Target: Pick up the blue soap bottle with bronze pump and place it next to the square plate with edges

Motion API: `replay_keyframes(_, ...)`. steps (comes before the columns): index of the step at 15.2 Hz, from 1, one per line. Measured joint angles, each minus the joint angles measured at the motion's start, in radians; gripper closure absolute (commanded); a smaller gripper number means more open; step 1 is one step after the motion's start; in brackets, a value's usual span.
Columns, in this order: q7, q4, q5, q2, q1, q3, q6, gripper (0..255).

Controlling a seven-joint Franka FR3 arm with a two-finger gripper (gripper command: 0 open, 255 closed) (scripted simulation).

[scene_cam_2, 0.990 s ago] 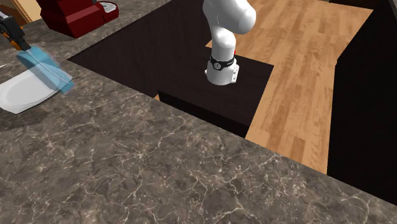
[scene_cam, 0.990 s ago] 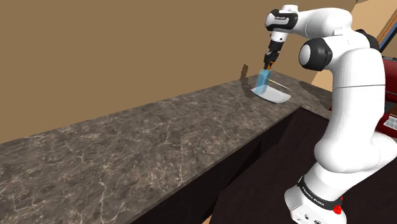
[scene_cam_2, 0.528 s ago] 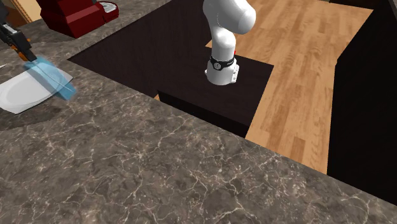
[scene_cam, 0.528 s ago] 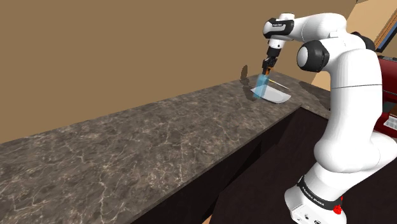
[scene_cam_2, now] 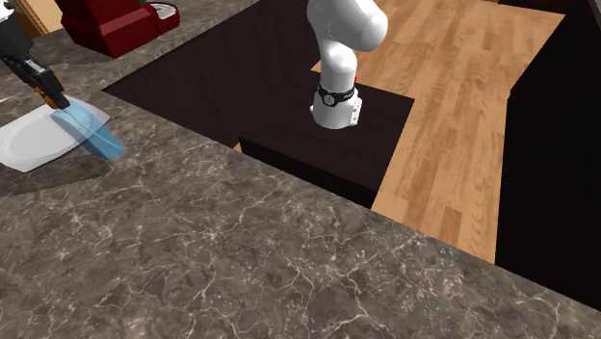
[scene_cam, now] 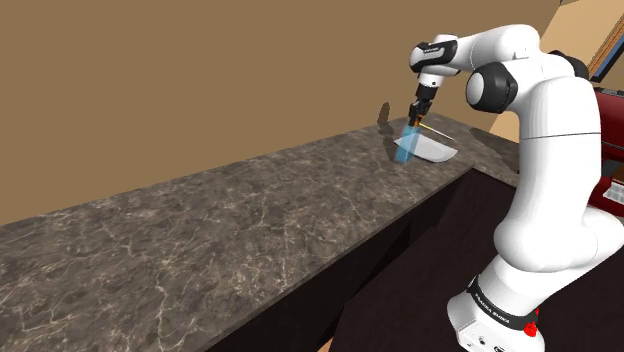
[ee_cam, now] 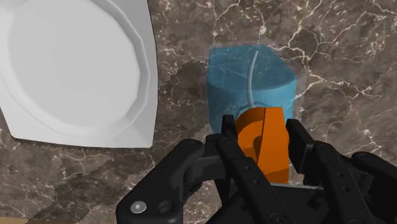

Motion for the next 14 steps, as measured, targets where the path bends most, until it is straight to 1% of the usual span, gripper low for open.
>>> replay_keyframes(2,-0.003,-0.018,0.002,0.003,0.001,0.001,0.021,255)
replay_keyframes(9,-0.004,-0.022,0.003,0.008,0.0,0.002,0.03,255)
replay_keyframes(10,-0.004,-0.022,0.003,0.008,0.0,0.002,0.03,0)
replay_keyframes(14,-0.004,-0.022,0.003,0.008,0.0,0.002,0.03,0)
